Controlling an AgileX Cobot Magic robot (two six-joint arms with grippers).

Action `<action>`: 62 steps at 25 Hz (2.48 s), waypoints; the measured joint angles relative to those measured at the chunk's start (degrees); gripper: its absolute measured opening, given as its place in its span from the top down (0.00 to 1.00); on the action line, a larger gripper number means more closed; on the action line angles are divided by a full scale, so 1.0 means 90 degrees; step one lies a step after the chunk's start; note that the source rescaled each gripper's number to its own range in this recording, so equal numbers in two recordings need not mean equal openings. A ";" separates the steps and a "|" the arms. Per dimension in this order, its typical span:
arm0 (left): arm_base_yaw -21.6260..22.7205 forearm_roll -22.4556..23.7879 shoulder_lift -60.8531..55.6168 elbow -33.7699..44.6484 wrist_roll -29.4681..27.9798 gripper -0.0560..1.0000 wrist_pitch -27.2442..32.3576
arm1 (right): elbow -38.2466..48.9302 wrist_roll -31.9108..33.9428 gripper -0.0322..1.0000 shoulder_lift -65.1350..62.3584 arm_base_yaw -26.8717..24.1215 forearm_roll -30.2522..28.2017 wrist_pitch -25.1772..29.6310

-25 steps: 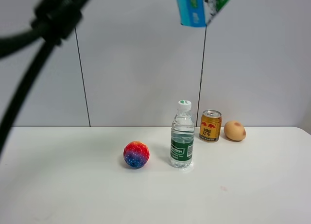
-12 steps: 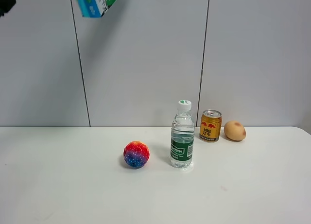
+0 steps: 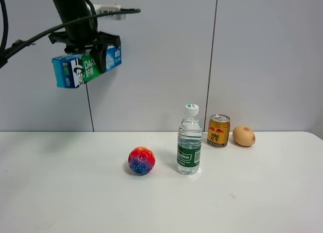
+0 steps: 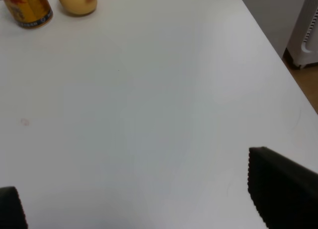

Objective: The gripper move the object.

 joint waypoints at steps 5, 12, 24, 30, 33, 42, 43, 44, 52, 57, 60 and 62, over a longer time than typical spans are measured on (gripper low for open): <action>0.0297 0.0024 0.0000 0.1326 -0.0907 0.94 -0.0209 | 0.0000 0.0000 0.00 0.0000 0.0000 0.0000 0.0000; 0.0381 0.0051 0.0000 0.2961 -0.1507 0.94 -0.1537 | 0.0000 0.0000 0.00 0.0000 0.0000 0.0000 0.0000; 0.0348 -0.0002 0.0000 0.4902 -0.2058 0.94 -0.3802 | 0.0000 0.0000 0.00 0.0000 0.0000 0.0000 0.0000; 0.0200 -0.0018 0.0000 0.5053 -0.1618 0.94 -0.4096 | 0.0000 0.0000 0.00 0.0000 0.0000 0.0000 0.0000; 0.0148 -0.0132 0.0000 0.5060 -0.1538 0.94 -0.4181 | 0.0000 0.0000 0.00 0.0000 0.0000 0.0000 0.0000; 0.0128 -0.0174 0.0000 0.5073 -0.1517 0.81 -0.4287 | 0.0000 0.0000 0.00 0.0000 0.0000 0.0000 0.0000; 0.0128 -0.0174 0.0000 0.5073 -0.1502 0.70 -0.4287 | 0.0000 0.0000 0.00 0.0000 0.0000 0.0000 0.0000; 0.0128 -0.0168 0.0000 0.5073 -0.1496 0.58 -0.4287 | 0.0000 0.0000 0.00 0.0000 0.0000 0.0000 0.0000; 0.0128 -0.0168 -0.0276 0.5073 -0.1433 0.06 -0.3917 | 0.0000 0.0000 0.00 0.0000 0.0000 0.0000 0.0000; 0.0122 -0.0168 -0.1588 0.4801 -0.1243 0.06 -0.3028 | 0.0000 0.0000 0.00 0.0000 0.0000 0.0000 0.0000; 0.0128 -0.0155 -0.2532 0.4447 -0.0921 0.06 -0.2424 | 0.0000 0.0000 0.00 0.0000 0.0000 0.0000 0.0000; 0.0128 -0.0077 -0.3126 0.4312 -0.0745 0.06 -0.2053 | 0.0000 0.0000 0.00 0.0000 0.0000 0.0000 0.0000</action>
